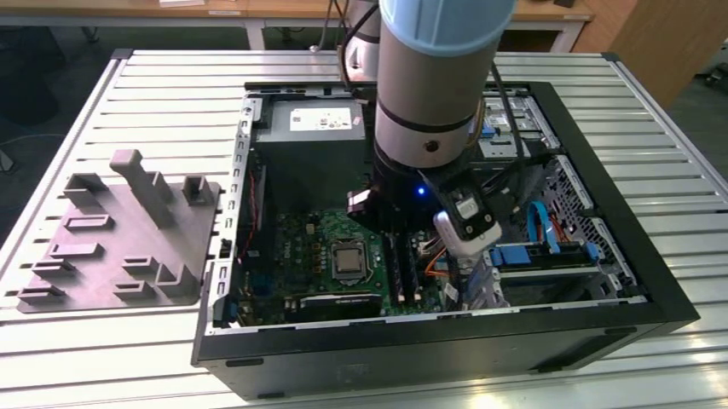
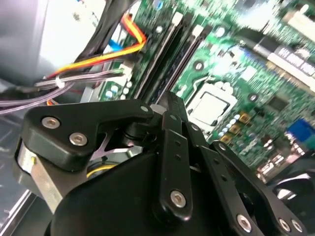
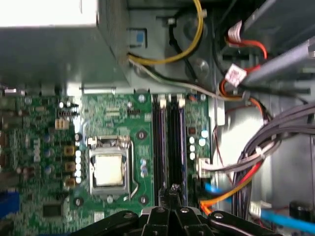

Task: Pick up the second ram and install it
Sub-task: 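Press down the second ram until it locks into place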

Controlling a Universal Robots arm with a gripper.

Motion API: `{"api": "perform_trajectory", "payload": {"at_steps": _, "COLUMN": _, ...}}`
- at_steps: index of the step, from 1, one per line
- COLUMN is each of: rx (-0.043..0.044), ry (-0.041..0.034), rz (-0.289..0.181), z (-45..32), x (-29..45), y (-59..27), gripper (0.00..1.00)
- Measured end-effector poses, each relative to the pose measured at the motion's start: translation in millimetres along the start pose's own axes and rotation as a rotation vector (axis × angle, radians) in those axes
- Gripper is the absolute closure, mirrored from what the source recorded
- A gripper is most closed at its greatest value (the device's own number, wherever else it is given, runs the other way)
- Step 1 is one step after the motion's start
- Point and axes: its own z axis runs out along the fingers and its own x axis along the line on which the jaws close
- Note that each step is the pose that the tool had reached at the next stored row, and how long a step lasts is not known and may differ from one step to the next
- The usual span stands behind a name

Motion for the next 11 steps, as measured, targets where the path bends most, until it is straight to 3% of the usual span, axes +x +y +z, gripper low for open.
{"api": "perform_trajectory", "payload": {"at_steps": 3, "rx": -0.0002, "ry": -0.0002, "rz": 0.000, "z": 0.2, "x": 0.3, "y": 6.8, "gripper": 0.90}}
{"api": "perform_trajectory", "payload": {"at_steps": 4, "rx": 0.0000, "ry": -0.0002, "rz": 0.000, "z": -3.0, "x": 0.1, "y": 7.7, "gripper": 0.90}}
{"api": "perform_trajectory", "payload": {"at_steps": 11, "rx": 0.0000, "ry": -0.0002, "rz": 0.000, "z": -4.5, "x": 0.1, "y": 7.8, "gripper": 0.90}}
